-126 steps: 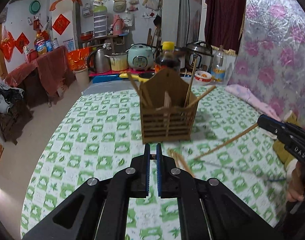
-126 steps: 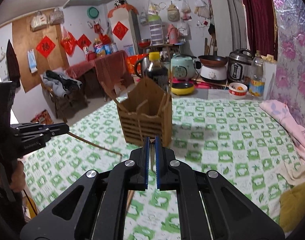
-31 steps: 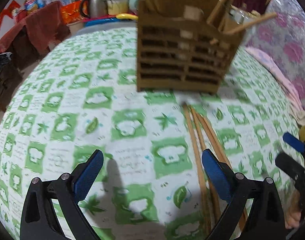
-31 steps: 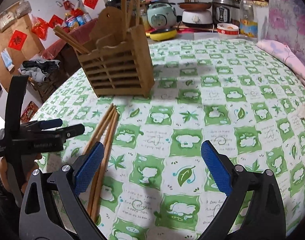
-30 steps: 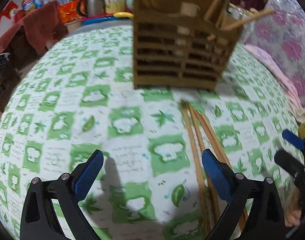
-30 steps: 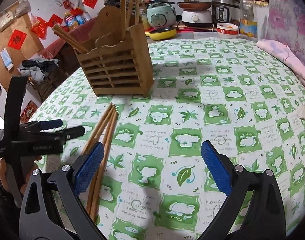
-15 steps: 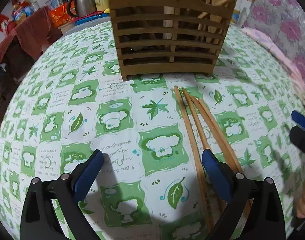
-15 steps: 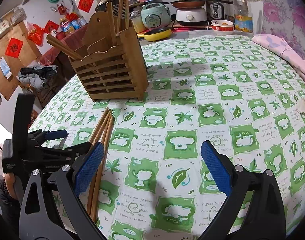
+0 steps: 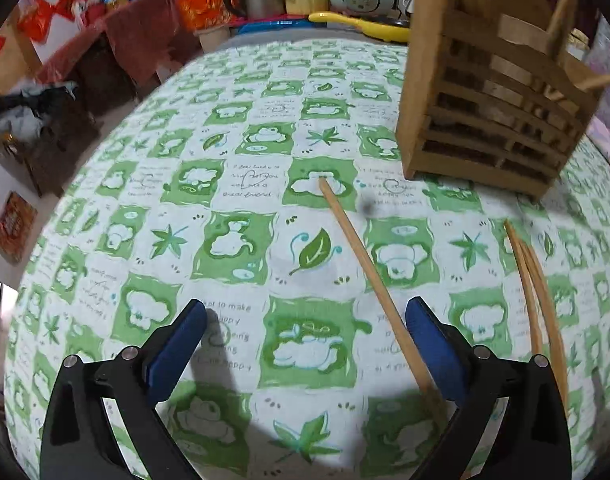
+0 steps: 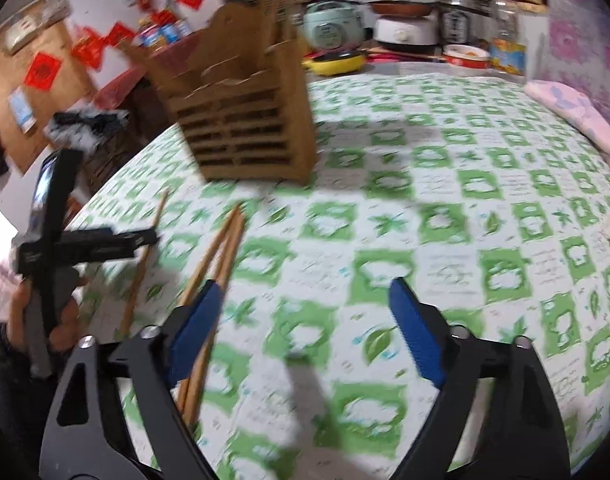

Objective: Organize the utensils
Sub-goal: 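Move both open tools back down to the chopsticks lying on the cloth, then close the left tool on a chopstick while the right tool grasps another chopstick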

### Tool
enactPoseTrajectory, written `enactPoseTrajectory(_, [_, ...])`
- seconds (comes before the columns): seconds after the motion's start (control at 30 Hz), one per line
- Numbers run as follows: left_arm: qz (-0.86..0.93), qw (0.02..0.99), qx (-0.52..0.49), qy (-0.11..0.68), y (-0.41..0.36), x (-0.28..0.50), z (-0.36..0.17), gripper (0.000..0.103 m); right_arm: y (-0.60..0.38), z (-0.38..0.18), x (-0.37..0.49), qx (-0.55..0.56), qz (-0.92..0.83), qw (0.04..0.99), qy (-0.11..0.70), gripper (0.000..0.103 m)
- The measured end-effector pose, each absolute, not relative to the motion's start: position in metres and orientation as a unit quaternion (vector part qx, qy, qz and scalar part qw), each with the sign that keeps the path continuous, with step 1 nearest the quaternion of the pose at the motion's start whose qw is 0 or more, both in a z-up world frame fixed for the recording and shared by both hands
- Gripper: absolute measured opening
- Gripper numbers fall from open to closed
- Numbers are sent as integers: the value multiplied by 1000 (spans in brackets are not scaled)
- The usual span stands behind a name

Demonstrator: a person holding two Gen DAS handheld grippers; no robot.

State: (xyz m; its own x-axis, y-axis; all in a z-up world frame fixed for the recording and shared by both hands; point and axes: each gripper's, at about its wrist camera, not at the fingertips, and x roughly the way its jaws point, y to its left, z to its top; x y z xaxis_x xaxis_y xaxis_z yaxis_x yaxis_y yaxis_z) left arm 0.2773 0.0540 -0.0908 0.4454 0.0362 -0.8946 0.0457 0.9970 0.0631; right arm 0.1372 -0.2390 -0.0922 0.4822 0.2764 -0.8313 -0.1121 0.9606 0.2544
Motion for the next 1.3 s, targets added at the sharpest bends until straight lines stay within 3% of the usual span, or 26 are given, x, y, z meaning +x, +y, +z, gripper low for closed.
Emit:
enactPoseTrajectory(0.2, [-14,851,34,524,59,253,-87,98,-217,-97,102,37,179,838,514,65])
enactPoseTrajectory(0.47, [-88,856,77,504,39,210,-78,97,-190,-96,75,-51,213,828,517,65])
enactPoseTrajectory(0.73, [-122,849,126,499,20,197,-81,99,-216,-102,83,-34,135,836,531,63])
enactPoseTrajectory(0.87, [-116,844,84,517,45,200,-83,99,-242,-101,81,27,128,843,522,54])
enactPoseTrajectory(1.1, [-80,850,59,517,67,198,-81,98,-207,-94,65,-54,164,850,497,51])
enactPoseTrajectory(1.3, [-65,859,93,499,58,190,-76,98,-217,-97,73,-24,161,844,511,48])
